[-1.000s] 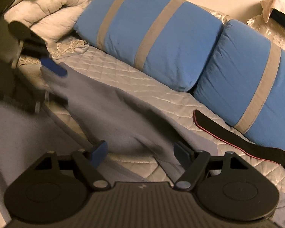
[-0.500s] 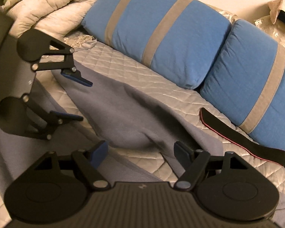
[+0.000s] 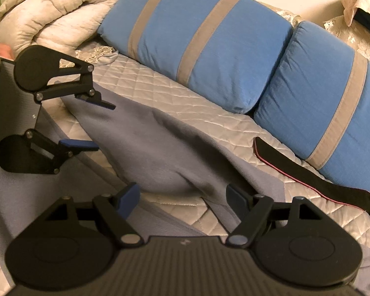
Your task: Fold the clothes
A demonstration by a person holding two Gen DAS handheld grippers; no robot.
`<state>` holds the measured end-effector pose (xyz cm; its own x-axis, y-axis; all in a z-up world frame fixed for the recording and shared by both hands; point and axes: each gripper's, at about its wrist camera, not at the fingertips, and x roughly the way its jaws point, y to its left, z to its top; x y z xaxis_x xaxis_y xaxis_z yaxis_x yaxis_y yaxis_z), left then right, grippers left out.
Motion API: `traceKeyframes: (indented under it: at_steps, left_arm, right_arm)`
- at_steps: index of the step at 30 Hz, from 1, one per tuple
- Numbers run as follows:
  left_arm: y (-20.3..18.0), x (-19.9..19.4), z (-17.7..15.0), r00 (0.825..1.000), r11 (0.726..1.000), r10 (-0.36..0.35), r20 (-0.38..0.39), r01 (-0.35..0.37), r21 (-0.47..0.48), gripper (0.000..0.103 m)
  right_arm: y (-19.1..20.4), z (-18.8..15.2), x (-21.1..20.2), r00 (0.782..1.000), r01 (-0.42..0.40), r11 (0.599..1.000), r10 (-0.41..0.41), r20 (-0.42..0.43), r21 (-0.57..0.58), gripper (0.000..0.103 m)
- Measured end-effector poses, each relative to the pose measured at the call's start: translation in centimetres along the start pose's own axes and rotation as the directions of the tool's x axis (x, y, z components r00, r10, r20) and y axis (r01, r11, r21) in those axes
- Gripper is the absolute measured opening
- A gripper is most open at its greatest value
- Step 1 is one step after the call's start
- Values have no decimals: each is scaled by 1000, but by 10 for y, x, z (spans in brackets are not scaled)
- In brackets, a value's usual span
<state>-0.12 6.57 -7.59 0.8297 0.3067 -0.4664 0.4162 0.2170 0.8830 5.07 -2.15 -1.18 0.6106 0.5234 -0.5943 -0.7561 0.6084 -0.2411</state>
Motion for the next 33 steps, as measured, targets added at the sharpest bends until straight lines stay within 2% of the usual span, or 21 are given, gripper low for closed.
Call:
traceKeyframes:
  at_steps: [5,15,17,20,21,23,24,28,33]
  left_arm:
    - [0,-7,-4,998,998,59,39,-59,-2,49]
    - [14,-21,-3,989,993,89,119,-80,-85,48]
    - [16,-22,-2,988,992,93,125,-81,-97,42]
    - [18,-24,-2,987,989,90,130,-74,-127,26]
    - [19,-24,-2,987,988,89,132,-70,-140,18]
    - [21,-26,-2,988,984,82,132,-60,-165,11]
    - [23,-26,-2,988,983,78,132,-54,-177,8]
    - [25,-28,-2,988,979,79,135,-52,-195,7]
    - [27,-29,-4,988,976,71,134,-41,-215,7]
  right_arm:
    - [2,-1,0,1000,-7,1000,7,2,-13,86]
    - [5,-2,1,1000,-14,1000,14,5,-19,86]
    - [6,-2,0,1000,-19,1000,20,12,-23,86]
    - [11,-4,0,999,-34,998,36,41,-45,86]
    - [14,-5,-1,998,-39,997,42,55,-59,84]
    - [21,-7,-1,995,-36,994,45,90,-106,84]
    - [26,-7,-1,993,-29,991,44,109,-133,82]
    - [46,-8,1,984,30,972,12,175,-233,70]
    - [62,-8,8,983,58,948,1,185,-314,57]
